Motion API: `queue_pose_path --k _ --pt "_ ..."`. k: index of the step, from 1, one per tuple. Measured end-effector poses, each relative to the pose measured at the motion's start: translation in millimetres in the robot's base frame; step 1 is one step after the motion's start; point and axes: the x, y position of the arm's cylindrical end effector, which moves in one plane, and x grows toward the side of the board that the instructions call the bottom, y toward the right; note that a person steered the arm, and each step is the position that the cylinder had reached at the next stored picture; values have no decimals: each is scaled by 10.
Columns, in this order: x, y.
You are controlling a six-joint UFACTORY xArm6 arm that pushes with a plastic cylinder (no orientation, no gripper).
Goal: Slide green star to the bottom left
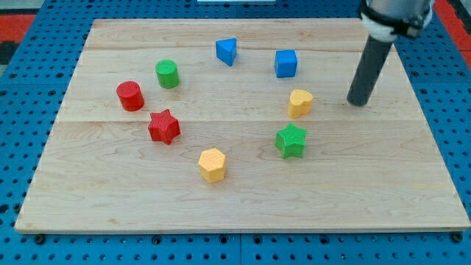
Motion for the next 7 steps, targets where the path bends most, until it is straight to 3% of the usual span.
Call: queue_pose_path --k 1,2,3,4,5,6,7 --pt "98 -201" --pt "242 483" --pt "839 65" --pt "804 -712" --pt "878 -790" --pt "588 -1276" --pt "308 -1242"
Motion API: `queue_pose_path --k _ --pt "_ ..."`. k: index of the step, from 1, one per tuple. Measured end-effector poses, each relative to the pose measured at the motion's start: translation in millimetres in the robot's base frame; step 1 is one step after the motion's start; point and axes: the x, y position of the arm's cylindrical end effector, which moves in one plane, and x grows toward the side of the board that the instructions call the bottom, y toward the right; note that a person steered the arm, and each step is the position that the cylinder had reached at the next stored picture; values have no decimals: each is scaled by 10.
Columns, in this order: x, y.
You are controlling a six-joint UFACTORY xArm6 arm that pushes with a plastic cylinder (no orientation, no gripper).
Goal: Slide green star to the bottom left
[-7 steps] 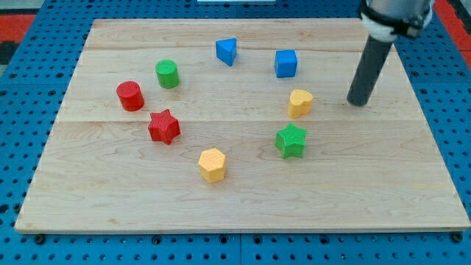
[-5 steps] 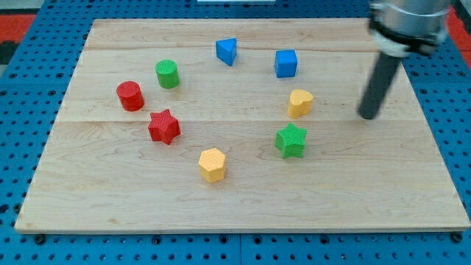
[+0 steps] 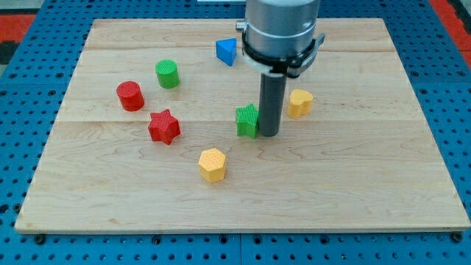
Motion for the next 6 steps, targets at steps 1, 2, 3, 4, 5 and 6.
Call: queue_pose_path --k 1,2,3,4,5,6 --pt "-252 -68" --pt "-6 -439" --pt "277 -814" --pt "265 -797" --pt "426 -1043" --pt "540 -1028"
